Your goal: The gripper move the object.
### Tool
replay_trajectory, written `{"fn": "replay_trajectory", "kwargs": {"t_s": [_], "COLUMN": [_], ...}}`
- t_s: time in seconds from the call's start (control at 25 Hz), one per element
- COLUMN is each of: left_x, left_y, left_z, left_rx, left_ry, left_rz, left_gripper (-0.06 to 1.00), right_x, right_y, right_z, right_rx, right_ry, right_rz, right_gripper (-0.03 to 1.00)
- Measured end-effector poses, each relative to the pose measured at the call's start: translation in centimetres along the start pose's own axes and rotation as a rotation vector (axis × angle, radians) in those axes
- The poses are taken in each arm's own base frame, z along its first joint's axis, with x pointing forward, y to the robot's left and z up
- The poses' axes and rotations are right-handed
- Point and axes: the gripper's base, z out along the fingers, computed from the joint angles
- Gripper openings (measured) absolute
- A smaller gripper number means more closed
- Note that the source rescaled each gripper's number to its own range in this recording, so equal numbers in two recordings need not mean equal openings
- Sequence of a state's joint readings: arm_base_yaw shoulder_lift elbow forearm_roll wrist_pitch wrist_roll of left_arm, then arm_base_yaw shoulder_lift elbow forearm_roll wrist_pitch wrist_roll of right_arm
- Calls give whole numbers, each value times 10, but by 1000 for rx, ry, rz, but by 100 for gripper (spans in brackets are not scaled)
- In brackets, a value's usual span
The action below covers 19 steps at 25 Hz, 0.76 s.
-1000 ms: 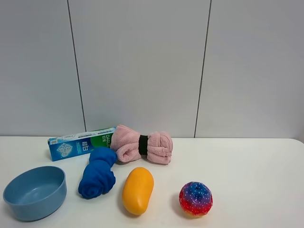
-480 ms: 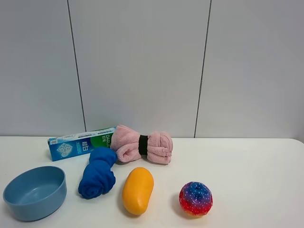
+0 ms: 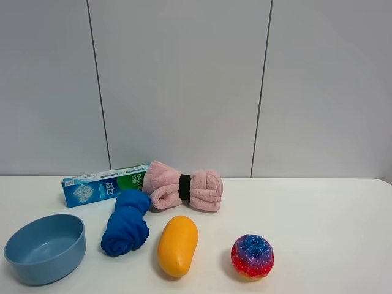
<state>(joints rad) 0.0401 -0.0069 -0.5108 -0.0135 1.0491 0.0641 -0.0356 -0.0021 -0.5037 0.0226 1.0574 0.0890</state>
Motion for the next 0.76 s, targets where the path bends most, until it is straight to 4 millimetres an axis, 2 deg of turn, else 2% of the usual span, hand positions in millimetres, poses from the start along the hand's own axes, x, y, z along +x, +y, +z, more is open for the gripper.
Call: {"fn": "replay_trajectory", "kwargs": {"t_s": [0.76], "left_x": [0], "left_y": [0], "left_z": [0], "left_rx": [0], "left_ry": [0], "left_rz": [0], "left_gripper": [100], "right_x": [0], "right_y": [0], "right_z": [0], "right_rx": [-1], "right_ry": [0], "right_rz": [0], "right_gripper": [70]}}
